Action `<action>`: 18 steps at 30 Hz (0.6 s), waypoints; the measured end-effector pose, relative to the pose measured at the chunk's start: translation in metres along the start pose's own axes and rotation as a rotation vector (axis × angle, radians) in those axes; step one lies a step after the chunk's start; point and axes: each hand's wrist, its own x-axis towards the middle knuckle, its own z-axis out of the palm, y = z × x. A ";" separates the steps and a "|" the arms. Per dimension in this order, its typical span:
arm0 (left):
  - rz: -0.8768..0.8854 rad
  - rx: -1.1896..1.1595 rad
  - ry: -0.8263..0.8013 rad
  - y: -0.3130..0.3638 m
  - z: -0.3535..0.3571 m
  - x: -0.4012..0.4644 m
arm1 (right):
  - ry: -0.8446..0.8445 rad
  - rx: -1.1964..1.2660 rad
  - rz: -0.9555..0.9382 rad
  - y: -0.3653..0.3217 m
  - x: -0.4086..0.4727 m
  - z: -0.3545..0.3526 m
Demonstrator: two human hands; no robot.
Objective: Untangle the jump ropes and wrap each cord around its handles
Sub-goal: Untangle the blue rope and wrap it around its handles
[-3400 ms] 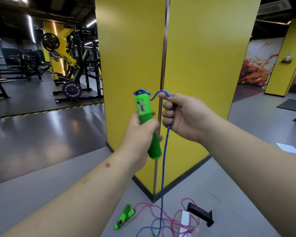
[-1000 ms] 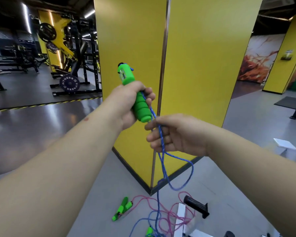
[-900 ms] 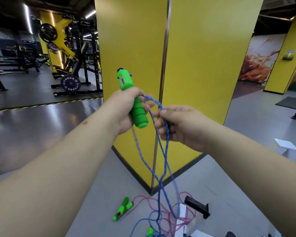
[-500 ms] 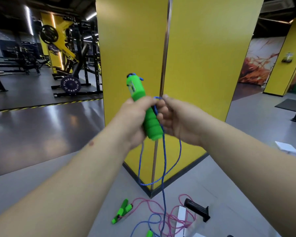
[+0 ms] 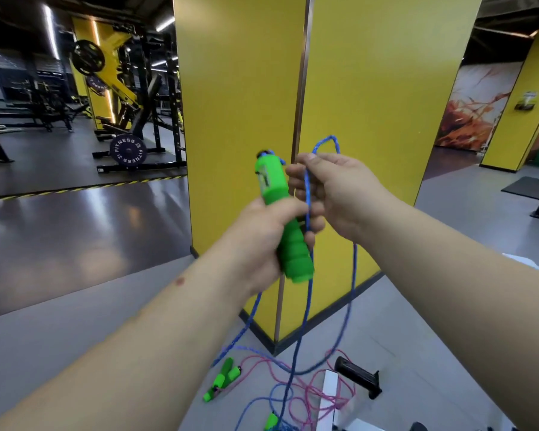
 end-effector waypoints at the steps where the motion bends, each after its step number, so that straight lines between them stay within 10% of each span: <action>1: 0.026 -0.023 0.020 0.011 0.000 0.007 | -0.053 0.011 0.099 0.004 -0.005 -0.003; 6: 0.102 -0.110 0.192 0.063 -0.012 0.043 | -0.395 -0.123 0.349 0.018 -0.038 -0.018; 13: -0.074 0.033 0.008 -0.005 -0.010 -0.002 | -0.062 0.005 -0.082 -0.010 -0.005 -0.002; 18: 0.095 -0.002 0.010 0.021 -0.004 0.016 | -0.171 0.029 0.256 0.012 -0.019 -0.009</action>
